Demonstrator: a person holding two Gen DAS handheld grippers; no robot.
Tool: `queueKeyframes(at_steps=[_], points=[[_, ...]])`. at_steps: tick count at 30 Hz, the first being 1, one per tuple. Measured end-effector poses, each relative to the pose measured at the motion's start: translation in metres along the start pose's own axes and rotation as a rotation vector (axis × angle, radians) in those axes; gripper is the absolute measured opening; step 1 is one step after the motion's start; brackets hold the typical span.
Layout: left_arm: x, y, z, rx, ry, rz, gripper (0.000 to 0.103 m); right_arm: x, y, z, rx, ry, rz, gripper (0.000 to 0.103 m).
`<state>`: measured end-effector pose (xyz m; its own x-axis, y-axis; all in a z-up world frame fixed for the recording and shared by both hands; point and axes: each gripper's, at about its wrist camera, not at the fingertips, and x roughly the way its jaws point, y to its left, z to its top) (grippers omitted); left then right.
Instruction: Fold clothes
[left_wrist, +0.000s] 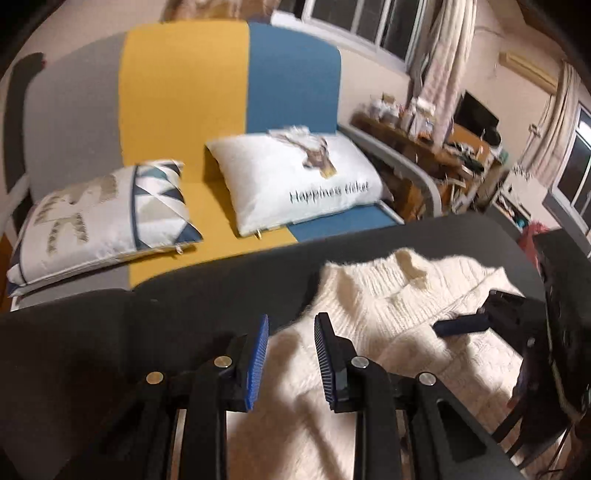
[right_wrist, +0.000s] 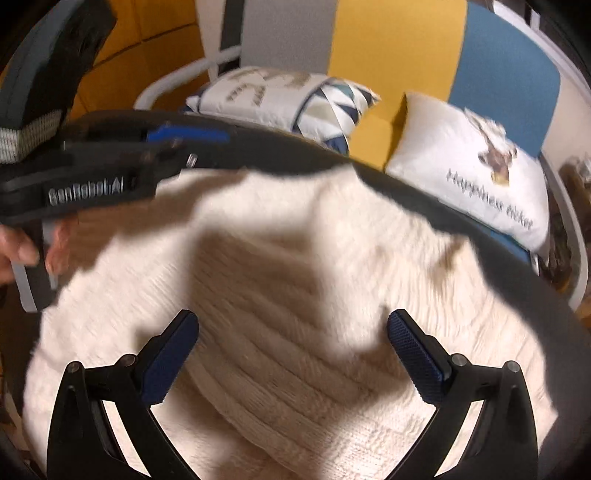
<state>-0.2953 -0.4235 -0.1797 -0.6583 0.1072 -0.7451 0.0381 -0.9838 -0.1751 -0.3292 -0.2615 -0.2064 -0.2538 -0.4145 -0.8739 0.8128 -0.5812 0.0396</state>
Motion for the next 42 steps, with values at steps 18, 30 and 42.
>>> queueKeyframes(at_steps=[18, 30, 42], points=[[-0.023, 0.004, -0.006, -0.011, -0.07, -0.069, 0.026, -0.033, 0.002, -0.054, 0.095, -0.081, 0.051, 0.103], [0.031, -0.022, -0.004, 0.001, 0.036, 0.122, 0.028, -0.028, 0.013, -0.076, 0.076, -0.118, 0.023, 0.103], [-0.012, -0.025, -0.019, 0.093, -0.085, -0.053, 0.028, -0.07, -0.06, -0.001, 0.203, -0.27, -0.004, 0.103]])
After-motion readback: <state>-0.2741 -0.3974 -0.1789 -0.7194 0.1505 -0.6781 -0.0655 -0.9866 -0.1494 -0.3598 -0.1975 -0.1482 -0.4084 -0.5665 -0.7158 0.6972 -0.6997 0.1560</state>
